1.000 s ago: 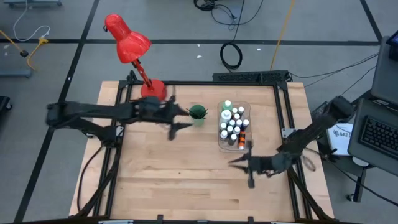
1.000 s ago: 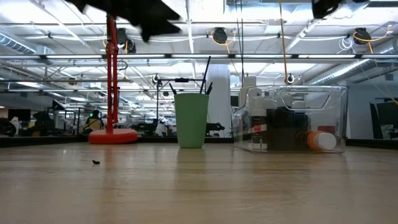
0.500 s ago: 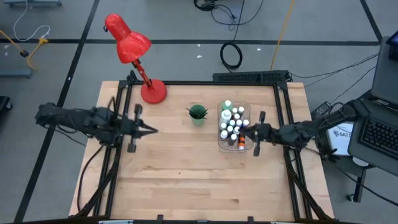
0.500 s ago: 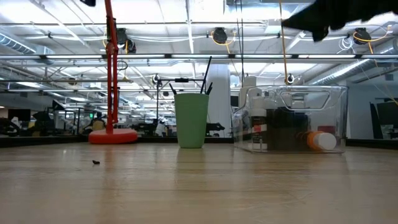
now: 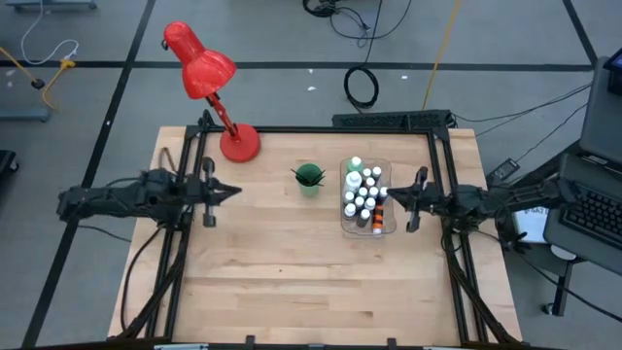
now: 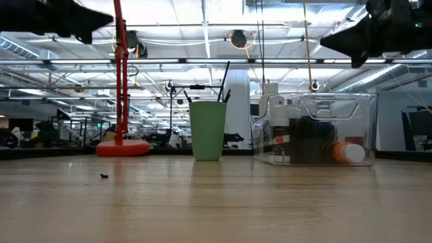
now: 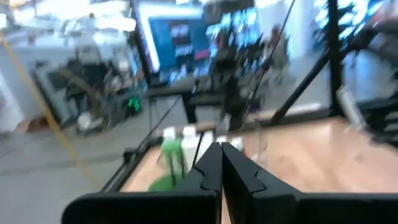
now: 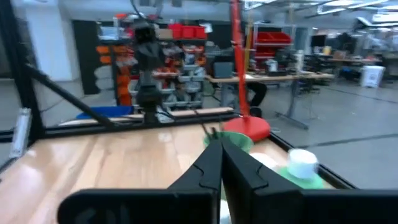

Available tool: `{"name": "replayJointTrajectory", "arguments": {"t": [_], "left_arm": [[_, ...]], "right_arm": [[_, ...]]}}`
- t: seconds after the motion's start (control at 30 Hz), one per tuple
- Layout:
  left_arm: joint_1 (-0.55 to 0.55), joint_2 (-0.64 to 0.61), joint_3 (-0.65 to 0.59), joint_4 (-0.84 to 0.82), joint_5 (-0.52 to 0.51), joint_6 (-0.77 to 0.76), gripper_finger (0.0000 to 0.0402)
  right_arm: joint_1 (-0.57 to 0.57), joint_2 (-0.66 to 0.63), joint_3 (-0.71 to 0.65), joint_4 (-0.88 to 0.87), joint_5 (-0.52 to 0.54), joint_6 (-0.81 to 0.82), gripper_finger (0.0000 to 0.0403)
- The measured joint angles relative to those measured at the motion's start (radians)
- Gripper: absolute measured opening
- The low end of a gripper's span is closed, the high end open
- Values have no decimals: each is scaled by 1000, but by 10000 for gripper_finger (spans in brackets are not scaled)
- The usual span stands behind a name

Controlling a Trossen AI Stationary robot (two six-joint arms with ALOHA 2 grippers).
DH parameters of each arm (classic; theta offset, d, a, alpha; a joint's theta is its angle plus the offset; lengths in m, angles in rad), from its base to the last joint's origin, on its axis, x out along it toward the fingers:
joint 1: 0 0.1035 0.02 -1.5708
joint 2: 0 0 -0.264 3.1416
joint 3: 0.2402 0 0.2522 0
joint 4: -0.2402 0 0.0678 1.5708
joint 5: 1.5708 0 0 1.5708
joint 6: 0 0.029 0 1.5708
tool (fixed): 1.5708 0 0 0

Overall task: Pick & Place Paint Supplies
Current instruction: Return to Home Position

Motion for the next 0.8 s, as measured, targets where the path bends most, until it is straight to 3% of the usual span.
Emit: {"name": "replayJointTrajectory", "arguments": {"t": [0.1, 0.2, 0.6, 0.8], "left_arm": [[26, -81, 1, -27, 88, -8, 1], [46, -124, -23, -64, 110, -23, 1], [113, -162, -275, 40, 209, -29, 0], [136, -162, -274, -7, 219, -46, 0]], "right_arm": [[15, -65, 0, -81, -2, 3, 0], [31, -125, -3, -118, -3, -32, 0], [30, -352, -186, -22, -1, -85, 0], [-5, -347, -192, -68, -5, -55, 0]]}}
